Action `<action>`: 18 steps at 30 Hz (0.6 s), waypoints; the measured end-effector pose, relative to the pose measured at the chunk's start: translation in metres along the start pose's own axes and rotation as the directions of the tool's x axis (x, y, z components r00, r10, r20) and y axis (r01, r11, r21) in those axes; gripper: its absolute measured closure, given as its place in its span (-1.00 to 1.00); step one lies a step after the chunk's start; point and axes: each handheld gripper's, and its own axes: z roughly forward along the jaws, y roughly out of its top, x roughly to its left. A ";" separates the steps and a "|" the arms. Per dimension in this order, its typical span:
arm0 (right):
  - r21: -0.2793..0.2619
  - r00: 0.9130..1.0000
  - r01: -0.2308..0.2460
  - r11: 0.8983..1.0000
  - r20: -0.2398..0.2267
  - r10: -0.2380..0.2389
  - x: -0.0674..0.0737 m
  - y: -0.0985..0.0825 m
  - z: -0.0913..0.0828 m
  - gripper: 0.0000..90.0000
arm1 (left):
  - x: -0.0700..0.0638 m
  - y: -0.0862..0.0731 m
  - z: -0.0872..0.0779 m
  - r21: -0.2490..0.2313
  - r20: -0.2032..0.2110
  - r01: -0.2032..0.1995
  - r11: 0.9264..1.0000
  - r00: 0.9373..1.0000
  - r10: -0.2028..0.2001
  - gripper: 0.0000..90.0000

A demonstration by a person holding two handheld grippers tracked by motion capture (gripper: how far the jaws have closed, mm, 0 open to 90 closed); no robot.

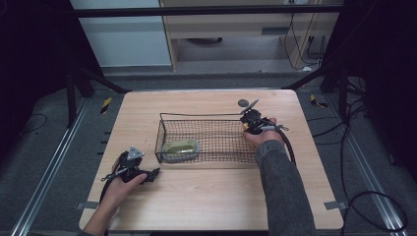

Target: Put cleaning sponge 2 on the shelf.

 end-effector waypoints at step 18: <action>-0.040 1.000 -0.006 0.999 -0.027 0.005 0.006 0.006 -0.014 0.18 | 0.000 0.000 0.000 0.000 0.000 0.000 1.000 1.000 0.000 -1.00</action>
